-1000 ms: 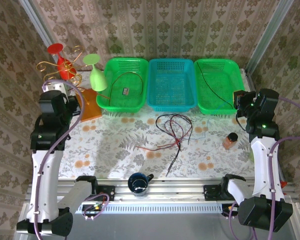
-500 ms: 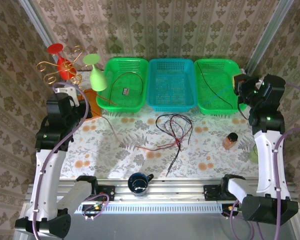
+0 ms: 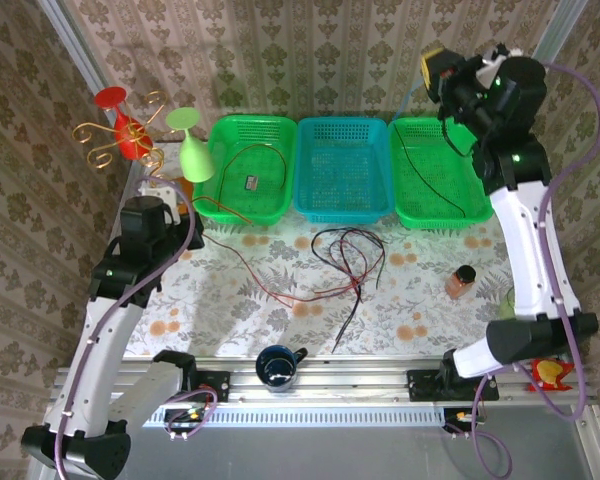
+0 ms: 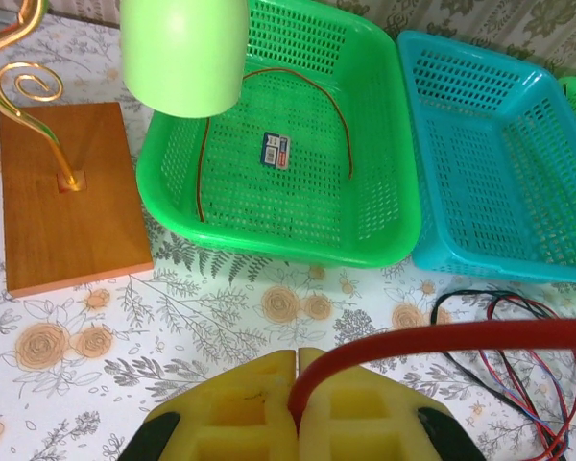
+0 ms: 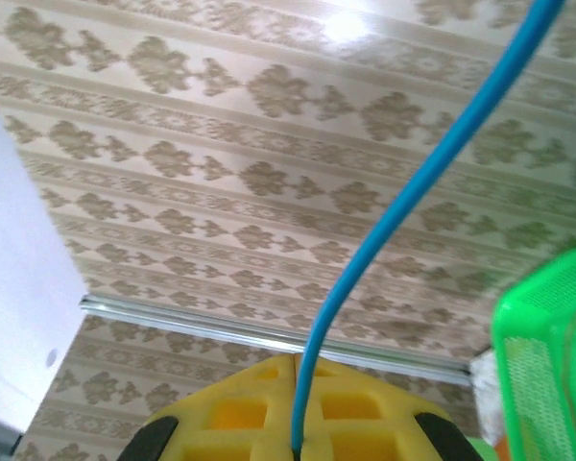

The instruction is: Untangle the cables

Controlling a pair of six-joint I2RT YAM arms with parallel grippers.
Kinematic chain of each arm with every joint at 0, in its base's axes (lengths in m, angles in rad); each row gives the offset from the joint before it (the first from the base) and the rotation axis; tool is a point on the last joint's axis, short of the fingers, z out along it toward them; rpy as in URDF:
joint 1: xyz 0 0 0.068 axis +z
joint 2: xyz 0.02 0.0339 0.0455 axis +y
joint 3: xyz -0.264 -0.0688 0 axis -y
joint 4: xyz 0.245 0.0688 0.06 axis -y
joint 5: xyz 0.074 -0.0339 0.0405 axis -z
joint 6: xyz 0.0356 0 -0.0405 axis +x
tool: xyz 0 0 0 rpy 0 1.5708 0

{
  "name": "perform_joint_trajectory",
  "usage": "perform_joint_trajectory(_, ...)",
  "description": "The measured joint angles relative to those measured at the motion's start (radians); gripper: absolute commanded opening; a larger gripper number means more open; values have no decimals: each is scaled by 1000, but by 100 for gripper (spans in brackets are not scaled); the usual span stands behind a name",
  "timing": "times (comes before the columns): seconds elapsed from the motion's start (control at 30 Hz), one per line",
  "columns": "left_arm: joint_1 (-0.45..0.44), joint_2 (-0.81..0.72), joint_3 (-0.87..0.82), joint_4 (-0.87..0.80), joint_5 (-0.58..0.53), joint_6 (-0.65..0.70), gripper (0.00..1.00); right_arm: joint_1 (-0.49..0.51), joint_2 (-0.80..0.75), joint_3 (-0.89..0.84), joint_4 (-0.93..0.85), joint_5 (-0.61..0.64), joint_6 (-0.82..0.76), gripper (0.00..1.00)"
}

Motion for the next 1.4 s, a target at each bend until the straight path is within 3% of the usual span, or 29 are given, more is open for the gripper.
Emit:
perform_joint_trajectory(0.3,-11,-12,-50,14,0,-17,0,41,345,486,6,97,-89,0)
perform_joint_trajectory(0.43,-11,-13,-71,17,0,-23,0,101,478,593,-32,146,-214,0)
perform_joint_trajectory(0.7,-11,-14,-74,22,1,-31,0,246,603,404,-169,370,-594,0)
perform_joint_trajectory(0.8,-11,-22,-75,22,1,-32,0,269,664,355,-241,401,-687,0)
perform_joint_trajectory(1.2,-11,-50,-75,9,1,-35,0,271,997,391,-612,358,-820,0)
perform_joint_trajectory(1.4,-11,-55,-75,5,1,-36,0,271,1041,444,-709,378,-866,0)
